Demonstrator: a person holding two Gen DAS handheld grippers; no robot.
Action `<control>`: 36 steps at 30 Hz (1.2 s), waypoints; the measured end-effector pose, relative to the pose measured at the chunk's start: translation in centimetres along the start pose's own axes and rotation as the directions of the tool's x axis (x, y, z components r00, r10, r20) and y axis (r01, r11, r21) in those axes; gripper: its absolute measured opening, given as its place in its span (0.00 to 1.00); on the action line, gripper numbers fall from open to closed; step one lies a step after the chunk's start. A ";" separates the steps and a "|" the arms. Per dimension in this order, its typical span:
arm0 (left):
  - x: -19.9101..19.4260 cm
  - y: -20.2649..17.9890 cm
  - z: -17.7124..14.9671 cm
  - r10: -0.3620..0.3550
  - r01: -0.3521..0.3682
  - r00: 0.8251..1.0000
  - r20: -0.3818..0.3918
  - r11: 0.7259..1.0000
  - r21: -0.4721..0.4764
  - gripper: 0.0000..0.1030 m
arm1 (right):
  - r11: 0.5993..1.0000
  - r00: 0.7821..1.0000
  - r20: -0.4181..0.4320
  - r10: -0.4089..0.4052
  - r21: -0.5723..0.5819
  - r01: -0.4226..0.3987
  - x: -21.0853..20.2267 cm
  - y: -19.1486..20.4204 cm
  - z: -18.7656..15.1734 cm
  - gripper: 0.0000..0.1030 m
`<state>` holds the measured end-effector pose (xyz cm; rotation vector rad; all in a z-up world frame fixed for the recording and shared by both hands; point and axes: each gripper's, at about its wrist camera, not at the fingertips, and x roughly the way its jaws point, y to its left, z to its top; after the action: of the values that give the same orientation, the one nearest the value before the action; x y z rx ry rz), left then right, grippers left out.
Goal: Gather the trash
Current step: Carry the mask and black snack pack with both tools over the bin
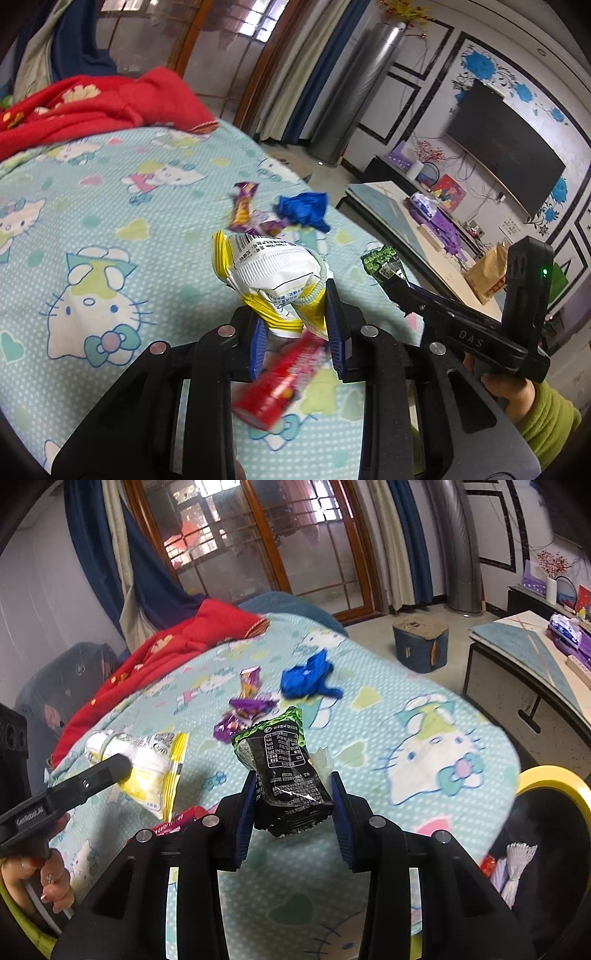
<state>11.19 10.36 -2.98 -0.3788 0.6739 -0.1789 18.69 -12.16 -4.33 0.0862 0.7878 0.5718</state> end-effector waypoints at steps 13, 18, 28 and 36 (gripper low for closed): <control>0.2 -5.6 -0.1 -0.073 0.071 0.997 0.015 0.993 0.099 0.20 | 0.998 0.997 0.062 -0.042 0.041 0.039 -3.7 -3.5 0.9 0.35; 0.6 -7.5 -0.5 -0.099 0.096 0.995 0.009 0.985 0.143 0.20 | 0.997 0.995 0.082 -0.060 0.057 0.056 -5.1 -4.8 1.0 0.35; 2.1 -10.5 -1.4 -0.138 0.140 0.990 -0.022 0.969 0.204 0.20 | 0.987 0.986 0.111 -0.124 0.113 0.111 -8.6 -8.6 -0.5 0.35; 3.2 -12.9 -2.0 -0.155 0.160 0.987 -0.042 0.957 0.242 0.20 | 0.975 0.980 0.117 -0.163 0.170 0.142 -10.4 -11.5 -2.0 0.35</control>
<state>11.85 -2.91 -1.13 -0.1929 0.6350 -0.4148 16.72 -27.49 -2.25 0.2079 0.7057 0.3517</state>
